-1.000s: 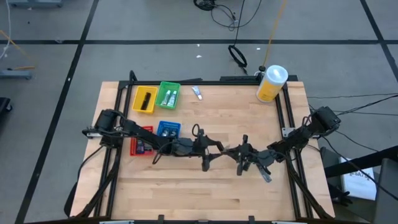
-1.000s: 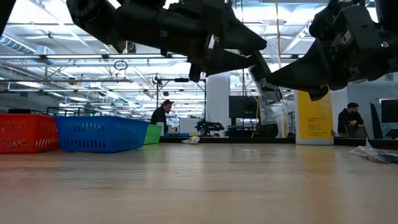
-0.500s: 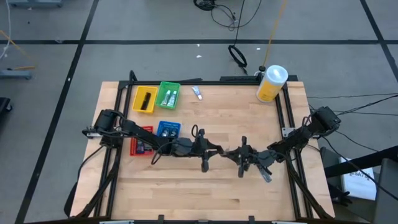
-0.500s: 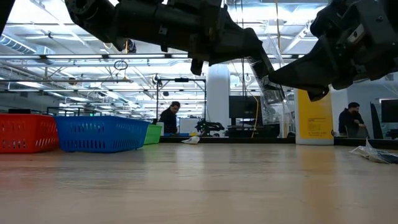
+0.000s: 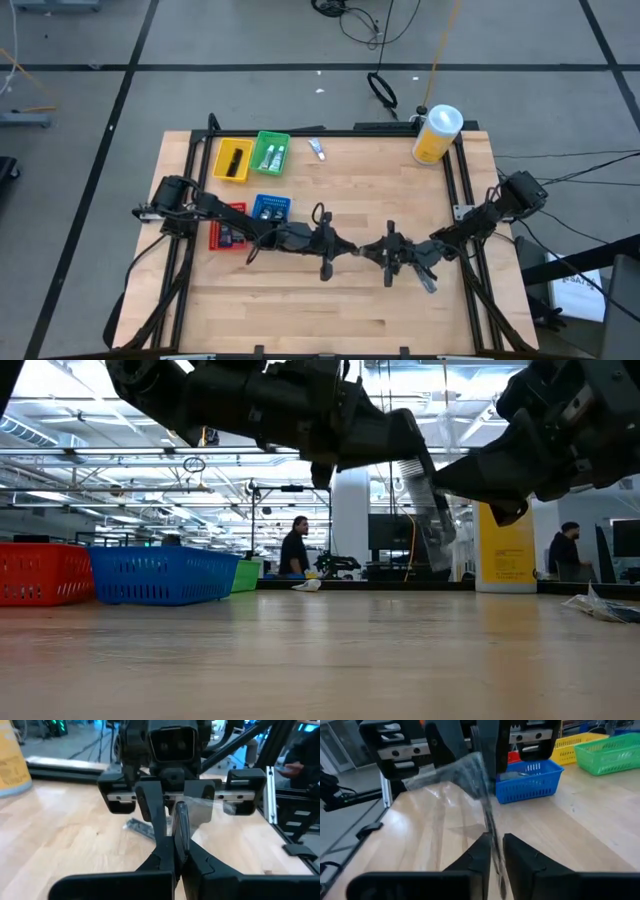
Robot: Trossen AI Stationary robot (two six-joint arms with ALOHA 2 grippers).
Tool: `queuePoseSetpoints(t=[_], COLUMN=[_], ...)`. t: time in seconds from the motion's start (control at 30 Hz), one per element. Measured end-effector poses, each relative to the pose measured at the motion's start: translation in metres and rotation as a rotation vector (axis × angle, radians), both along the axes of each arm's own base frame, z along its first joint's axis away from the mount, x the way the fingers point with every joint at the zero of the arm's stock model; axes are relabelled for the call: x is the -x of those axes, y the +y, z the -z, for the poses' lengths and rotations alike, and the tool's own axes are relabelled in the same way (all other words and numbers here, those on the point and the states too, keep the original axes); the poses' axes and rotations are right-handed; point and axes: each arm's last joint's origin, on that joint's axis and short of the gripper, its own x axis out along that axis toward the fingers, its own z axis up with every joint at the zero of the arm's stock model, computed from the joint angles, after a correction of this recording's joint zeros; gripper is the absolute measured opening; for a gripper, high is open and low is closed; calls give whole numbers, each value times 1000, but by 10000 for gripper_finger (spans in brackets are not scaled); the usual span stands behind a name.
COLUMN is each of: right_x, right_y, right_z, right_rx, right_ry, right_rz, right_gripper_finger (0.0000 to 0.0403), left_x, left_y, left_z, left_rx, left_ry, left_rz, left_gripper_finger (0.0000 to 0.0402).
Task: Pick & Place Travel size toiletries
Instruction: Put the black comb into the yellow bin
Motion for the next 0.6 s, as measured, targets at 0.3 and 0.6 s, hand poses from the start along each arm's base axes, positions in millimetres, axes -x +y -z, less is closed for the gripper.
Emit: queuePoseSetpoints(t=[0.3,0.6], right_x=[-3,-3], right_y=[-5,-5], right_z=[1,1], right_rx=[-58,-56], right_ry=[6,6], right_rz=[-20,-20], right_gripper_finger=[91,151], left_x=[-1,-2], left_y=[6,6], left_z=[3,6], left_rx=[32,40], left_ry=[35,26], left_rz=[-11,-15], left_gripper_finger=[1,1])
